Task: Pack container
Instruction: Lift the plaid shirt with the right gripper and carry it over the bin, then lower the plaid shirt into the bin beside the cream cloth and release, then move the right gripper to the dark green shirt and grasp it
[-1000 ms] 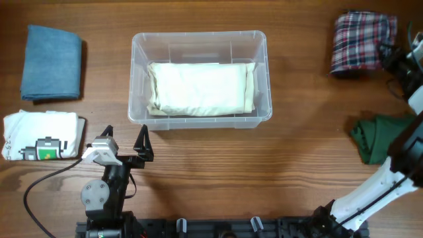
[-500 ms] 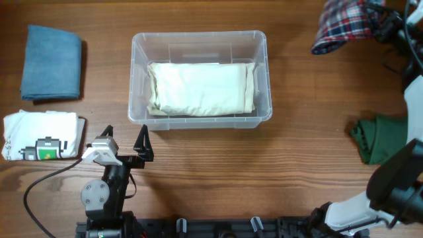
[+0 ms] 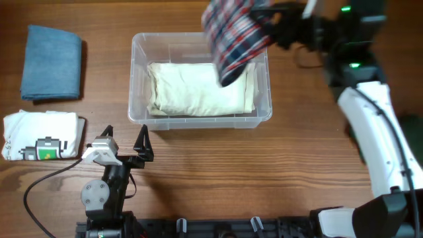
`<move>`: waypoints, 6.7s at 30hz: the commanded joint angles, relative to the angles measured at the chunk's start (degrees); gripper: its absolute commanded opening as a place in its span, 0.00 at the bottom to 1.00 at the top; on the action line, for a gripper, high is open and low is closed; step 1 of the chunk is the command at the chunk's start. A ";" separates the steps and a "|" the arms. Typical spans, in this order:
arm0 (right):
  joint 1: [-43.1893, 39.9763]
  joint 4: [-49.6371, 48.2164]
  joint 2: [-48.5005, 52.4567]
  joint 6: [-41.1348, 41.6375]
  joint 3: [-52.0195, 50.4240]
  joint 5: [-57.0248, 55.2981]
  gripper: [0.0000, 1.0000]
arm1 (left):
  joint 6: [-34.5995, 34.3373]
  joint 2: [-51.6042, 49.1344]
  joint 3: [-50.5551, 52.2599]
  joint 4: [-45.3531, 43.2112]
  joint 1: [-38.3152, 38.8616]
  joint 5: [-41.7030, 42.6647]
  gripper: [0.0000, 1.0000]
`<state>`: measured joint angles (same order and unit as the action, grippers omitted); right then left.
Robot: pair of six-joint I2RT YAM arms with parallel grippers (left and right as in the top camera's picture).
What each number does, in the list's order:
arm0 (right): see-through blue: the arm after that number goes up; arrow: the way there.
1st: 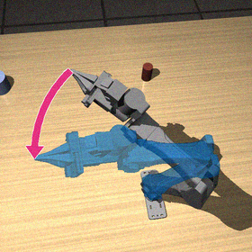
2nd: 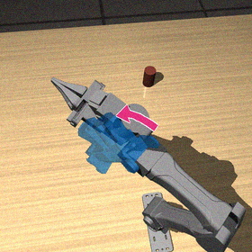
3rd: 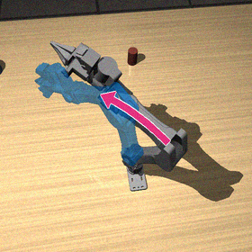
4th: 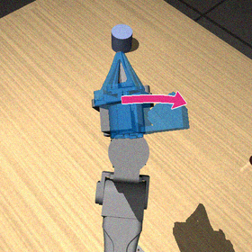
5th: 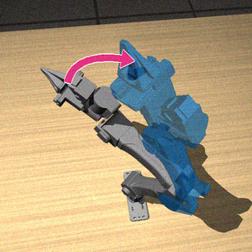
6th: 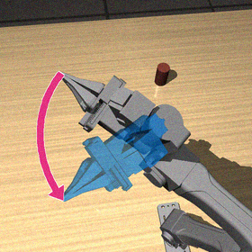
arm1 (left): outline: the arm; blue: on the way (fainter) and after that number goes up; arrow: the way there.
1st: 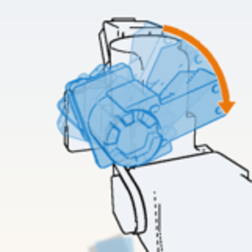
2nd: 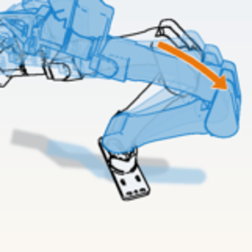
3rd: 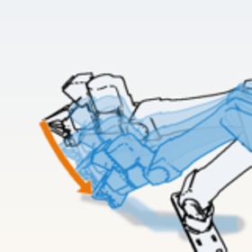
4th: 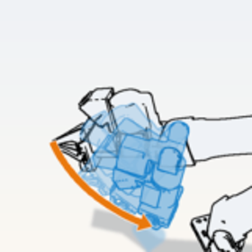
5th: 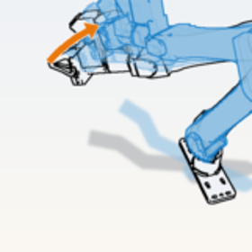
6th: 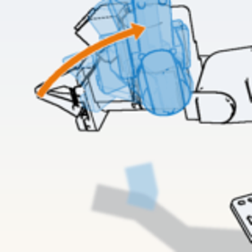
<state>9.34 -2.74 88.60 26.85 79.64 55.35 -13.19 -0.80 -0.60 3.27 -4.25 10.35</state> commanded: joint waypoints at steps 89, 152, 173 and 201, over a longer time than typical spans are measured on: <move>27.89 0.20 14.75 -25.40 0.35 -49.79 0.62 | 0.92 0.42 0.26 0.22 0.00 -0.13 1.00; -64.22 47.01 -10.38 15.96 -27.67 -41.97 1.00 | 0.94 0.42 0.26 0.22 0.00 -0.13 1.00; -67.89 42.10 -4.22 7.67 -30.56 -47.91 1.00 | 0.92 0.42 0.26 0.22 0.00 -0.13 1.00; -67.87 30.38 10.32 -2.27 -31.04 -42.99 1.00 | 0.92 0.42 0.26 0.22 0.00 -0.13 1.00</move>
<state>-58.35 28.29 95.81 25.30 49.82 11.20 -13.17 -0.80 -0.60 3.25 -4.25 10.35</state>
